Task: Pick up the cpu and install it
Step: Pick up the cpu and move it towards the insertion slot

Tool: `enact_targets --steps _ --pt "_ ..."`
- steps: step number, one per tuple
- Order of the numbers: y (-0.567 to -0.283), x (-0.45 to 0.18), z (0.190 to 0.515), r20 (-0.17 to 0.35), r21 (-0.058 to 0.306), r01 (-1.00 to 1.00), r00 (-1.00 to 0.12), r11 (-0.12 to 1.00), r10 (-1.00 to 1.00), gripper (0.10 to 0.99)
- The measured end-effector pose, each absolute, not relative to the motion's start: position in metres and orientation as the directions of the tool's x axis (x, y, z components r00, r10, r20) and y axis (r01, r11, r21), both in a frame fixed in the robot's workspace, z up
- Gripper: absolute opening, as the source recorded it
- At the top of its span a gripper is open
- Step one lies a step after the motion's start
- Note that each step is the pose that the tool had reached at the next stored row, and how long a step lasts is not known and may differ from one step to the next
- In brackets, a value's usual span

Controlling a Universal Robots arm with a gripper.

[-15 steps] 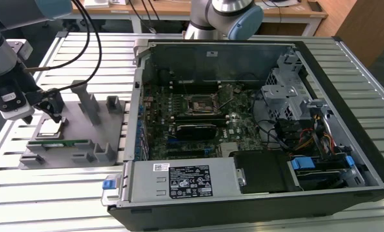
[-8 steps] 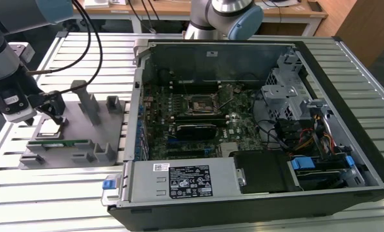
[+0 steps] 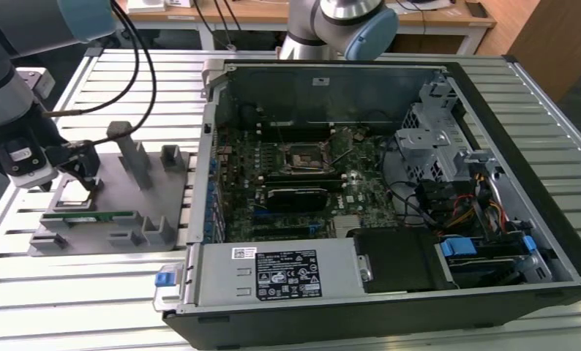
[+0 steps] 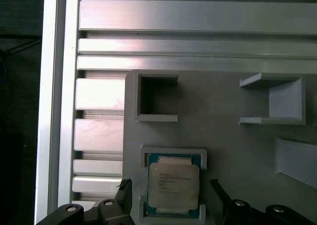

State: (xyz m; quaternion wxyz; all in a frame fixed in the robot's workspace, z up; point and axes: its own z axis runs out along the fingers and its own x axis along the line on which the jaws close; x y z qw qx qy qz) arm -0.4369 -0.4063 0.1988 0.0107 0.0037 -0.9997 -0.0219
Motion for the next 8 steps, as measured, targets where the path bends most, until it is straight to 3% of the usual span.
enact_targets --steps 8 --pt "-0.406 -0.4368 0.1912 0.007 0.042 -0.007 -1.0 0.999 -0.008 0.706"
